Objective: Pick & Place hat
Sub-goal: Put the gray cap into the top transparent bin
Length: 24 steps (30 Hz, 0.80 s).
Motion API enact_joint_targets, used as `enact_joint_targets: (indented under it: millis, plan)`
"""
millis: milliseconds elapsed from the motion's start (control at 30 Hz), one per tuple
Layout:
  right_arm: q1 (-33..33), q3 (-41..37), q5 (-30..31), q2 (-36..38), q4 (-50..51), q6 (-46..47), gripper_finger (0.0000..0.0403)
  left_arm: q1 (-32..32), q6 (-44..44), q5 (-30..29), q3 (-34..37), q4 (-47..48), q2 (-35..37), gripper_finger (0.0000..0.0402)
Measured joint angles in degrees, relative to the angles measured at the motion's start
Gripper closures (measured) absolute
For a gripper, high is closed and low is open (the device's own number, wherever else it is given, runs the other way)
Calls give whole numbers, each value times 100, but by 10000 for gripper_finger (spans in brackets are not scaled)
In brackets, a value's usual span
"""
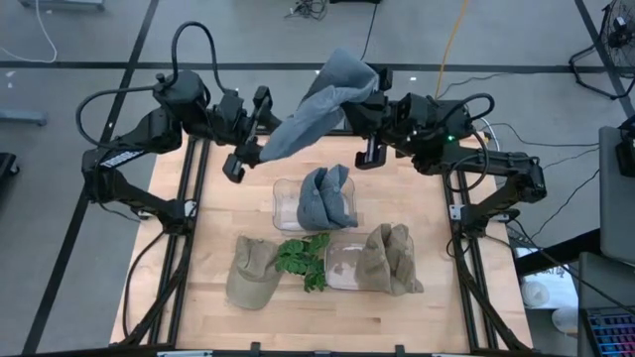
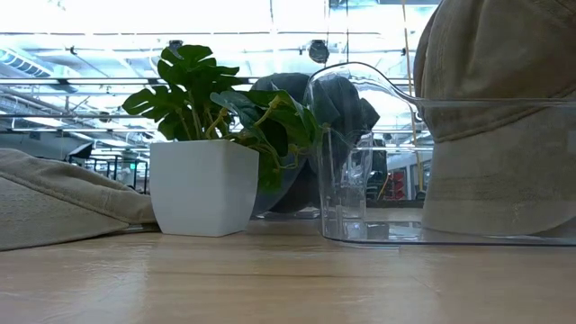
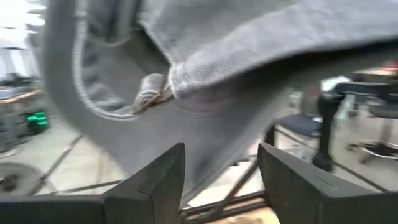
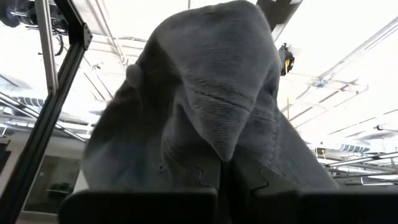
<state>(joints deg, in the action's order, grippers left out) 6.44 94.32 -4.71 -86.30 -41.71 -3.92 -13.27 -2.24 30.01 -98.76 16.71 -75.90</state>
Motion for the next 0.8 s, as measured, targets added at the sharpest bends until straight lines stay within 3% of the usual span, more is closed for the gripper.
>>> enact_joint_targets:
  millis: [267,400,533,733,800]
  plan:
    - [0,0,0,0,36,21,403,115,-48,-1038,0,-27,0,192]
    - [0,0,-1,2,39,23,403,109,-39,-1267,0,-34,0,203]
    - [-2,-2,-2,2,39,23,403,111,118,-1269,0,-38,0,258]
    - [0,-2,49,7,33,120,403,117,207,-1195,0,-49,10,373]
    - [4,-2,72,7,39,257,403,120,206,-1117,-2,-54,16,388]
